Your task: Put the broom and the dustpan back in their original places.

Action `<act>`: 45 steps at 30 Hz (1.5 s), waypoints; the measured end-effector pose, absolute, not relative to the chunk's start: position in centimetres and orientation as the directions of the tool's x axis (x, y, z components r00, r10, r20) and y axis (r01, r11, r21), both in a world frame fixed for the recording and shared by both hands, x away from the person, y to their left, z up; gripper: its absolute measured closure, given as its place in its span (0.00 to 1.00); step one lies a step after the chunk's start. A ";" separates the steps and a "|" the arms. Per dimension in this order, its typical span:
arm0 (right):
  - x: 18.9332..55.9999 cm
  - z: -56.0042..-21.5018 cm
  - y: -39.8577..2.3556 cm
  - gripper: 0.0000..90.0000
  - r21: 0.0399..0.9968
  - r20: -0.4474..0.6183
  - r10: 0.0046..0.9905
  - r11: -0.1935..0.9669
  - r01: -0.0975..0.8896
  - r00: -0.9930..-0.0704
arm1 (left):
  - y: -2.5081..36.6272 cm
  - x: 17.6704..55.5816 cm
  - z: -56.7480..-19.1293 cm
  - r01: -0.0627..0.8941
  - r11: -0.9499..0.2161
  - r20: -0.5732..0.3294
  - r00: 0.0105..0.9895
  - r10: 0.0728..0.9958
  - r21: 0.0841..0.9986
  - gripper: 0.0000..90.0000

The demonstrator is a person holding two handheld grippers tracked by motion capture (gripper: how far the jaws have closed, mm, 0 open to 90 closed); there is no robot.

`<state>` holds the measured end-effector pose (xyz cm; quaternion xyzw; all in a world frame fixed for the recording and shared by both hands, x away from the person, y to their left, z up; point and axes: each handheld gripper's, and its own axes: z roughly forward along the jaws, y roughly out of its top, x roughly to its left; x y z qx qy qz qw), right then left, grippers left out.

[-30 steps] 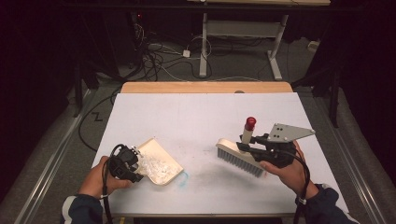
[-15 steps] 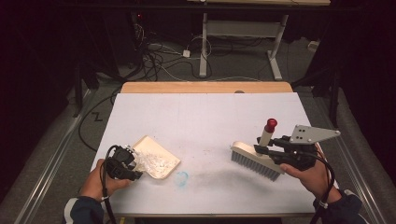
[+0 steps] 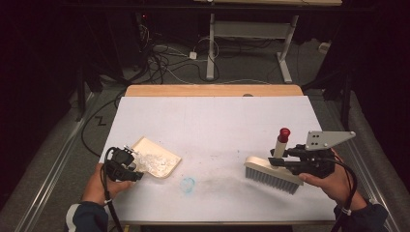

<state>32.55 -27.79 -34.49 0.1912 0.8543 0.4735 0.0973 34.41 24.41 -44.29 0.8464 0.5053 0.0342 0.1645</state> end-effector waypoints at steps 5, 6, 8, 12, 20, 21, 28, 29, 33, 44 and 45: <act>33.5 -34.9 -27.8 0.79 0.831 0.042 0.419 0.489 0.265 -0.907 | 24.6 34.7 -44.6 0.859 -0.376 -0.118 0.438 0.891 0.347 0.69; 33.7 -35.0 -27.7 0.79 0.828 0.042 0.416 0.495 0.265 -0.908 | 24.6 34.8 -44.7 0.861 -0.373 -0.119 0.435 0.893 0.347 0.69; 34.1 -35.2 -27.7 0.79 0.826 0.054 0.412 0.494 0.273 -0.909 | 24.6 34.7 -44.8 0.868 -0.345 -0.126 0.410 0.903 0.357 0.69; 34.8 -35.7 -27.5 0.79 0.811 0.044 0.421 0.514 0.279 -0.906 | 24.3 35.0 -45.0 0.876 -0.316 -0.127 0.383 0.915 0.364 0.69; 36.2 -36.5 -27.3 0.79 0.801 0.032 0.442 0.525 0.287 -0.897 | 24.1 34.9 -45.2 0.878 -0.277 -0.141 0.355 0.924 0.390 0.68; 36.3 -36.6 -27.4 0.79 0.801 0.041 0.441 0.522 0.294 -0.897 | 24.1 34.9 -45.1 0.878 -0.272 -0.142 0.350 0.926 0.395 0.68; 36.5 -36.1 -28.0 0.79 0.809 0.069 0.416 0.508 0.295 -0.907 | 23.9 34.5 -44.8 0.873 -0.264 -0.161 0.355 0.921 0.411 0.67; 36.5 -35.9 -28.1 0.79 0.810 0.075 0.405 0.508 0.292 -0.911 | 23.9 34.4 -44.8 0.872 -0.266 -0.163 0.357 0.920 0.412 0.66; 36.3 -35.3 -28.4 0.79 0.811 0.088 0.390 0.505 0.293 -0.916 | 23.1 33.9 -44.6 0.865 -0.296 -0.153 0.384 0.911 0.406 0.62; 38.9 -36.4 -28.5 0.78 0.759 0.129 0.435 0.536 0.371 -0.891 | 21.2 33.2 -43.9 0.790 -0.417 -0.034 0.482 0.875 0.449 0.41; 39.2 -36.4 -28.6 0.78 0.759 0.127 0.441 0.534 0.373 -0.889 | 21.1 33.0 -43.7 0.769 -0.437 -0.015 0.501 0.865 0.467 0.38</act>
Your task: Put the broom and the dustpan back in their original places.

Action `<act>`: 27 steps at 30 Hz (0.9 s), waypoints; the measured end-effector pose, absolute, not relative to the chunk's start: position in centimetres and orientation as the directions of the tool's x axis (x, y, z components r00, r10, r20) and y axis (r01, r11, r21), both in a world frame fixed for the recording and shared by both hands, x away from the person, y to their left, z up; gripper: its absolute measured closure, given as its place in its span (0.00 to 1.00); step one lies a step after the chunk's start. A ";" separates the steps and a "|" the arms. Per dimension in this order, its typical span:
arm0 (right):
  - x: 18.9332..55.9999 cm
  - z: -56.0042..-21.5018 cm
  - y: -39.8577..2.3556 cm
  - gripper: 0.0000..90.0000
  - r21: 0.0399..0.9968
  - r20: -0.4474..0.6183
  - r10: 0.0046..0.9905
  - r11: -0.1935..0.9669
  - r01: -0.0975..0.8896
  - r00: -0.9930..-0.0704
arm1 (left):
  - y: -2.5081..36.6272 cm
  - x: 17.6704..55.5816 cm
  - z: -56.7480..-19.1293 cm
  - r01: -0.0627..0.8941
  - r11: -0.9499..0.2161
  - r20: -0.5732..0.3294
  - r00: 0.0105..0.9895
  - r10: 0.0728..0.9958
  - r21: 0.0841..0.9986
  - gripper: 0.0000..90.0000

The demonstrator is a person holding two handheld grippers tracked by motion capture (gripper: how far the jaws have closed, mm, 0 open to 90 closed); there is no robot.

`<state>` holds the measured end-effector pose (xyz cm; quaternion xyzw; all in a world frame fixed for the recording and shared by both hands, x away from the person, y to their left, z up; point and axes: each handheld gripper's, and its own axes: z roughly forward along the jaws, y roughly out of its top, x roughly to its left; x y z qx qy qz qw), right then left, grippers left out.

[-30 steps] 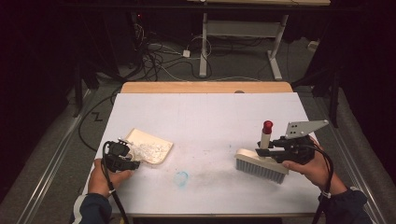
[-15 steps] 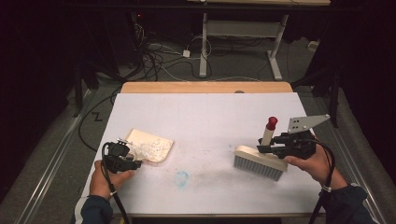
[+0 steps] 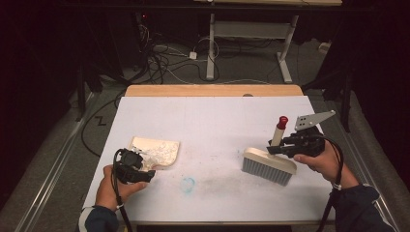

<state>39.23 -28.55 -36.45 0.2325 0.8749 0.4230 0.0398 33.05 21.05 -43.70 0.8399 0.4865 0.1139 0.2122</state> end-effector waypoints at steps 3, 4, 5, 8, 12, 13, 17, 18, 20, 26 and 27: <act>40.3 -36.7 -28.4 0.76 0.757 0.117 0.470 0.528 0.385 -0.875 | 20.5 32.7 -43.2 0.714 -0.476 0.055 0.526 0.849 0.513 0.27; 40.6 -36.8 -28.4 0.74 0.760 0.119 0.478 0.521 0.390 -0.871 | 20.4 32.5 -43.0 0.694 -0.486 0.087 0.526 0.846 0.530 0.25; 41.0 -37.0 -28.3 0.73 0.760 0.112 0.495 0.516 0.395 -0.861 | 20.3 32.4 -42.8 0.674 -0.495 0.104 0.533 0.840 0.548 0.24; 42.1 -37.5 -28.2 0.69 0.756 0.085 0.536 0.514 0.405 -0.840 | 20.2 31.9 -42.6 0.607 -0.512 0.132 0.558 0.819 0.608 0.24; 43.2 -38.2 -28.3 0.64 0.754 0.084 0.582 0.494 0.433 -0.809 | 19.8 31.2 -42.6 0.517 -0.542 0.186 0.588 0.787 0.662 0.24; 43.5 -38.4 -28.3 0.63 0.753 0.067 0.607 0.490 0.439 -0.792 | 19.7 31.1 -42.7 0.501 -0.546 0.194 0.592 0.782 0.671 0.24; 44.2 -39.0 -27.8 0.54 0.752 0.018 0.648 0.493 0.437 -0.761 | 19.4 30.8 -42.8 0.450 -0.548 0.226 0.590 0.775 0.705 0.23; 44.4 -39.1 -27.7 0.51 0.756 0.010 0.663 0.485 0.440 -0.748 | 19.4 30.8 -42.8 0.436 -0.546 0.233 0.588 0.774 0.715 0.22; 44.6 -39.3 -27.4 0.45 0.759 -0.029 0.695 0.483 0.436 -0.718 | 19.5 30.7 -42.6 0.397 -0.546 0.249 0.592 0.767 0.738 0.22; 44.6 -39.1 -27.0 0.36 0.821 -0.100 0.763 0.426 0.380 -0.639 | 19.5 30.7 -42.4 0.353 -0.526 0.268 0.570 0.777 0.774 0.21; 44.5 -39.0 -27.0 0.36 0.838 -0.093 0.764 0.406 0.364 -0.638 | 19.5 30.7 -42.5 0.350 -0.528 0.271 0.571 0.775 0.774 0.21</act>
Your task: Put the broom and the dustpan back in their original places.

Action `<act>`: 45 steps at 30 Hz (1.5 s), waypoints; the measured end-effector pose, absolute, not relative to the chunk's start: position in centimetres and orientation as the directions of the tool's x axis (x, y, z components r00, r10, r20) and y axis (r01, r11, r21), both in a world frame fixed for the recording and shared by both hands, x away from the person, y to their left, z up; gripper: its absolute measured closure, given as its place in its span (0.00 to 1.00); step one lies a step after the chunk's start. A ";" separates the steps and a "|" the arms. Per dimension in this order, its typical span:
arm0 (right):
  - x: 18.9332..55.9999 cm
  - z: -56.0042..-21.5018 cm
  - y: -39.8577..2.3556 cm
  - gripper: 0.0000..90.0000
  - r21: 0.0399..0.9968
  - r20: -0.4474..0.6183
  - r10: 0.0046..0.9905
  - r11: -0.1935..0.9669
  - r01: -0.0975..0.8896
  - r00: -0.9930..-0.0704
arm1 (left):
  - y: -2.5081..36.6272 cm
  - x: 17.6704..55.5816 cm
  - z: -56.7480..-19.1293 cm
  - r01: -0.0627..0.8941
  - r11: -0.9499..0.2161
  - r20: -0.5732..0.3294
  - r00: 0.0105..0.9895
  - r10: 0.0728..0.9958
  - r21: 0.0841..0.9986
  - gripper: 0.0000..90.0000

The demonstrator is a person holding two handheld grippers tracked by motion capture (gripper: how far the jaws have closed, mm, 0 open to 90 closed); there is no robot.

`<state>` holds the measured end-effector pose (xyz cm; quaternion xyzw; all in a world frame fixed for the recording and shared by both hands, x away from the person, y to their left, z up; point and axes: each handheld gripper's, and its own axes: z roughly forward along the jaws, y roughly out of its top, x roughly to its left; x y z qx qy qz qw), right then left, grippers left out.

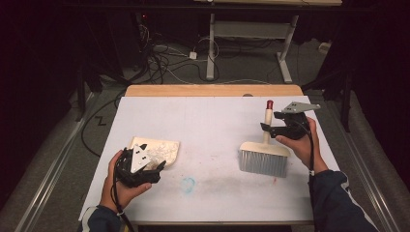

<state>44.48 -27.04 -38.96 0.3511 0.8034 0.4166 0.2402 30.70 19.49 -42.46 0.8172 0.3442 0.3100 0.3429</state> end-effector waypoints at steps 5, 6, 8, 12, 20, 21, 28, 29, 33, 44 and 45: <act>43.3 -37.9 -27.1 0.35 0.881 -0.117 0.770 0.372 0.292 -0.627 | 19.4 30.6 -42.5 0.345 -0.540 0.290 0.564 0.773 0.768 0.20; 43.0 -37.8 -27.1 0.35 0.887 -0.124 0.769 0.370 0.277 -0.628 | 19.4 30.6 -42.5 0.344 -0.544 0.296 0.562 0.772 0.766 0.20; 42.5 -37.5 -27.0 0.34 0.893 -0.127 0.767 0.365 0.265 -0.629 | 19.4 30.5 -42.5 0.337 -0.541 0.294 0.565 0.771 0.771 0.20; 41.7 -37.2 -26.6 0.32 0.900 -0.153 0.760 0.371 0.230 -0.631 | 19.4 30.4 -42.5 0.325 -0.535 0.300 0.555 0.776 0.780 0.20; 39.7 -37.2 -25.8 0.25 0.914 -0.191 0.778 0.364 0.181 -0.598 | 19.1 30.0 -42.4 0.290 -0.538 0.310 0.567 0.763 0.792 0.20; 39.4 -37.2 -25.8 0.24 0.915 -0.196 0.778 0.364 0.173 -0.597 | 19.1 30.0 -42.4 0.288 -0.539 0.309 0.572 0.760 0.792 0.20; 37.9 -37.3 -25.4 0.24 0.936 -0.165 0.768 0.320 0.148 -0.619 | 18.6 29.5 -42.4 0.261 -0.546 0.330 0.568 0.754 0.797 0.20; 37.6 -37.2 -25.4 0.24 0.936 -0.170 0.767 0.322 0.142 -0.618 | 18.6 29.4 -42.4 0.268 -0.538 0.319 0.569 0.758 0.799 0.20; 36.6 -37.3 -25.1 0.24 0.933 -0.205 0.754 0.343 0.107 -0.624 | 18.4 29.1 -42.6 0.261 -0.546 0.325 0.577 0.749 0.796 0.20; 33.7 -38.5 -24.6 0.23 0.916 -0.258 0.727 0.393 0.077 -0.637 | 17.9 28.1 -43.0 0.224 -0.591 0.374 0.590 0.715 0.775 0.19; 33.5 -38.6 -24.6 0.23 0.917 -0.257 0.725 0.392 0.075 -0.639 | 17.9 28.0 -43.0 0.218 -0.594 0.376 0.596 0.709 0.774 0.19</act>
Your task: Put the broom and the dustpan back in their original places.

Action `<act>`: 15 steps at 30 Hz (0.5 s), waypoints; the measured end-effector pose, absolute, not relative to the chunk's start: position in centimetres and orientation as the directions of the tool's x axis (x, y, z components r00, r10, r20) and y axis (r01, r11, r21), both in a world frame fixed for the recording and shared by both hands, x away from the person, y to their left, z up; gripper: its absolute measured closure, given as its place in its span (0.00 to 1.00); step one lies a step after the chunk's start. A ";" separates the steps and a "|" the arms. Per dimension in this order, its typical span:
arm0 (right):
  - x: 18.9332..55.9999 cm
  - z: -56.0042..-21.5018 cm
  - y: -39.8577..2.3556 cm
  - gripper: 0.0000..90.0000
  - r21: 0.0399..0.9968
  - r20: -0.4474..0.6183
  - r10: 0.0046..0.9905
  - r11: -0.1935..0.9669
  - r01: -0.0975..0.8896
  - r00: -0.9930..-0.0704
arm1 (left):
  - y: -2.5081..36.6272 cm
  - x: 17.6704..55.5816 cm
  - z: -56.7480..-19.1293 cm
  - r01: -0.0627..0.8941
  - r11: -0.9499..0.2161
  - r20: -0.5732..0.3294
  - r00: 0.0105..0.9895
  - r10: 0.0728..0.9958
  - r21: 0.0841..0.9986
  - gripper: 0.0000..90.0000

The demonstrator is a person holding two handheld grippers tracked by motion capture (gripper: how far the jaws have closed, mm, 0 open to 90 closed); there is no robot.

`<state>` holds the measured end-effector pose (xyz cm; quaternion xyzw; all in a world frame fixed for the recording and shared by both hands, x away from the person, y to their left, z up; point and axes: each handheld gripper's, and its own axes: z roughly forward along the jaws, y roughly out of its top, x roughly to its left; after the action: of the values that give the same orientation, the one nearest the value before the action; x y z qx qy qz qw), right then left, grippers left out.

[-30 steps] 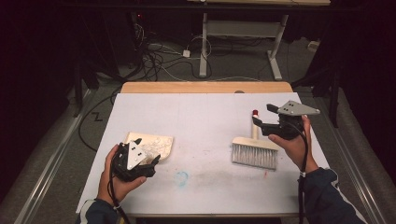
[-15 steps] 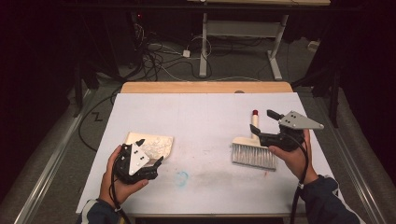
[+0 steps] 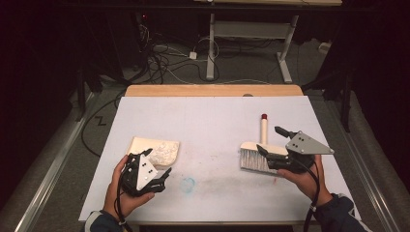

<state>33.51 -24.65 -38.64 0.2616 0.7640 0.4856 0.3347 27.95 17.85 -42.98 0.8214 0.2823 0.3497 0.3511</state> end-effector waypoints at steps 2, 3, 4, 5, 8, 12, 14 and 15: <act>33.1 -39.0 -24.6 0.23 0.916 -0.259 0.718 0.395 0.073 -0.646 | 17.7 27.7 -43.1 0.210 -0.595 0.376 0.602 0.704 0.776 0.19; 32.9 -39.1 -24.6 0.23 0.912 -0.267 0.716 0.404 0.070 -0.645 | 17.7 27.6 -43.1 0.207 -0.601 0.382 0.605 0.699 0.772 0.19; 32.7 -39.3 -24.6 0.23 0.911 -0.273 0.714 0.407 0.065 -0.645 | 17.6 27.5 -43.2 0.204 -0.603 0.383 0.608 0.696 0.771 0.19; 32.5 -39.4 -24.6 0.23 0.908 -0.282 0.711 0.414 0.059 -0.644 | 17.6 27.4 -43.3 0.202 -0.604 0.382 0.612 0.692 0.771 0.19; 32.1 -39.6 -24.7 0.23 0.902 -0.293 0.709 0.428 0.061 -0.641 | 17.5 27.3 -43.6 0.203 -0.615 0.386 0.620 0.683 0.762 0.19; 31.6 -40.2 -25.2 0.23 0.900 -0.294 0.712 0.430 0.066 -0.638 | 17.4 27.2 -44.2 0.204 -0.622 0.383 0.632 0.673 0.756 0.19; 31.3 -40.6 -25.3 0.23 0.899 -0.293 0.712 0.432 0.069 -0.639 | 17.3 27.2 -44.4 0.196 -0.625 0.388 0.635 0.668 0.756 0.19; 31.3 -40.9 -25.4 0.23 0.897 -0.295 0.710 0.436 0.072 -0.639 | 17.3 27.2 -44.4 0.196 -0.626 0.386 0.639 0.666 0.755 0.19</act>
<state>31.26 -25.40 -40.86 0.2520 0.7755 0.4672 0.3418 27.17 17.31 -44.43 0.8359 0.2578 0.3380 0.3473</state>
